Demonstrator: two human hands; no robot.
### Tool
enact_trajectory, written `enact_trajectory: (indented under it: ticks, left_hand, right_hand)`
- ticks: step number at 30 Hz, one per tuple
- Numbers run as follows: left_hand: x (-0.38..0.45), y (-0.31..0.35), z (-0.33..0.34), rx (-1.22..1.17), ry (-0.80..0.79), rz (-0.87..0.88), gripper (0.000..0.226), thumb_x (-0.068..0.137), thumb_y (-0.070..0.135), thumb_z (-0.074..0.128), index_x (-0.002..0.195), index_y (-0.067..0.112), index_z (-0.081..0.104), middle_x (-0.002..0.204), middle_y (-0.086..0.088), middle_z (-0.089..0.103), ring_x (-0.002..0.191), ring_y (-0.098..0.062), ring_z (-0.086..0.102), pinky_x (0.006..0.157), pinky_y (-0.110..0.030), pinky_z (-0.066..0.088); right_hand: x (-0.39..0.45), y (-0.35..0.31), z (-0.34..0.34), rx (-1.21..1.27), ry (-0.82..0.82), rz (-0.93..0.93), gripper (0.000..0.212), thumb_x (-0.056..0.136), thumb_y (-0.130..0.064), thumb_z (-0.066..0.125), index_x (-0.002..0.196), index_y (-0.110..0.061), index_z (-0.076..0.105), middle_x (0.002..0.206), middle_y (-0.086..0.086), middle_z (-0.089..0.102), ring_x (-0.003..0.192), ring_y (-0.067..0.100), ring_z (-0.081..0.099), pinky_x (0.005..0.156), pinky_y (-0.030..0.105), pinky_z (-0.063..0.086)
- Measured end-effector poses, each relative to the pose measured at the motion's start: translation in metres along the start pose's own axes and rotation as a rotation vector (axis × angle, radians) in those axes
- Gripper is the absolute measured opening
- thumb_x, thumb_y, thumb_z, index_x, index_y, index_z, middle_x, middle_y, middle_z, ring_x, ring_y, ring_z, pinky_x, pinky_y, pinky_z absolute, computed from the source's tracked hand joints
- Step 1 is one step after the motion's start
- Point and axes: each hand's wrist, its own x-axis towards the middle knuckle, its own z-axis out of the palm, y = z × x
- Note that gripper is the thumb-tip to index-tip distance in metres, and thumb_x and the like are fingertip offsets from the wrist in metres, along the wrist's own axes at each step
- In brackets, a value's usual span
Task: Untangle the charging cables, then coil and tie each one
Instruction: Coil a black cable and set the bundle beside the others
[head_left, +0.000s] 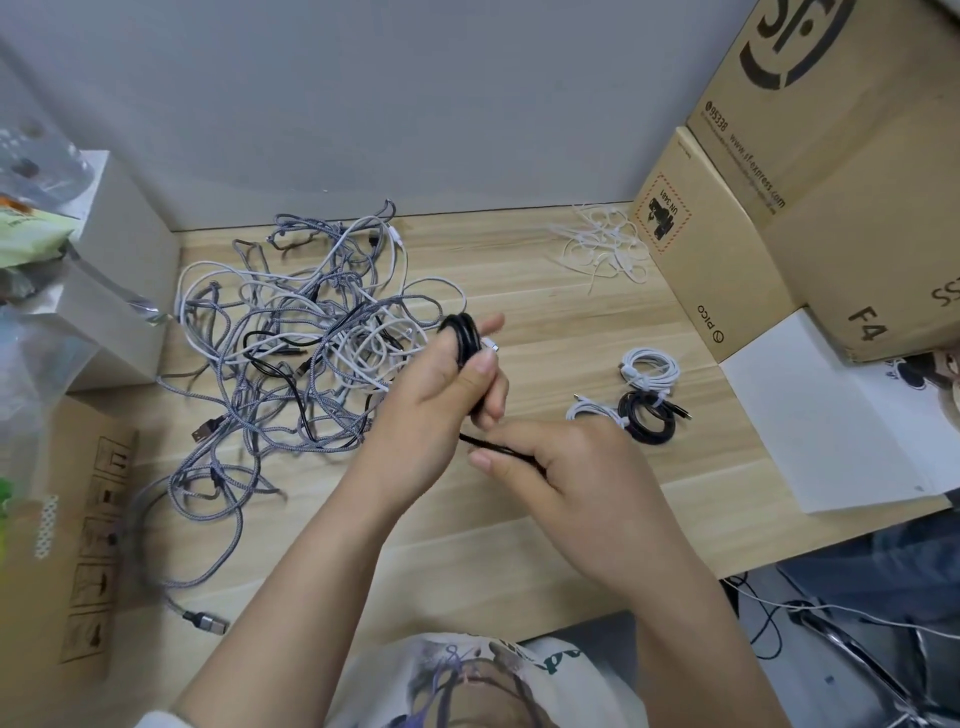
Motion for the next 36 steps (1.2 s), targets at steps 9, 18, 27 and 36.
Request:
enact_trajectory:
  ticks: [9, 18, 27, 36]
  left_hand:
    - [-0.011, 0.009, -0.001, 0.058, -0.209, -0.118, 0.046, 0.09, 0.047, 0.041, 0.054, 0.02, 0.052, 0.044, 0.009, 0.03, 0.043, -0.01, 0.022, 0.043, -0.02, 0.018]
    - [-0.01, 0.022, 0.004, -0.068, -0.309, -0.143, 0.045, 0.087, 0.046, 0.044, 0.05, 0.021, 0.054, 0.036, 0.008, 0.025, 0.04, -0.014, 0.015, 0.044, -0.023, 0.013]
    - [-0.006, 0.014, 0.026, -0.275, -0.194, -0.156, 0.046, 0.091, 0.037, 0.044, 0.049, 0.021, 0.053, 0.035, 0.006, 0.031, 0.035, -0.01, 0.026, 0.041, -0.02, 0.026]
    - [0.027, 0.004, 0.003, -0.124, -0.374, -0.178, 0.034, 0.095, 0.04, 0.046, 0.077, 0.016, 0.063, 0.072, -0.002, 0.065, 0.08, -0.015, 0.061, 0.077, -0.023, 0.044]
  right_hand:
    - [0.003, 0.002, -0.008, 0.481, 0.205, 0.028, 0.011, 0.077, -0.035, 0.069, 0.071, -0.026, 0.067, 0.06, -0.012, 0.064, 0.054, 0.002, 0.054, 0.056, 0.013, 0.038]
    - [0.017, 0.012, 0.006, 0.731, 0.279, 0.12, 0.045, 0.079, -0.073, 0.047, 0.075, -0.032, 0.063, 0.055, -0.006, 0.061, 0.059, 0.018, 0.058, 0.062, 0.027, 0.043]
    - [0.028, 0.008, 0.01, 0.909, 0.325, 0.22, 0.05, 0.079, -0.051, 0.048, 0.036, -0.026, 0.048, 0.034, -0.003, 0.047, 0.035, 0.012, 0.05, 0.042, 0.017, 0.037]
    - [0.059, 0.046, -0.004, 0.707, 0.211, 0.041, 0.052, 0.084, -0.035, 0.05, 0.047, 0.001, 0.048, 0.034, -0.009, 0.043, 0.027, 0.008, 0.047, 0.035, 0.014, 0.029]
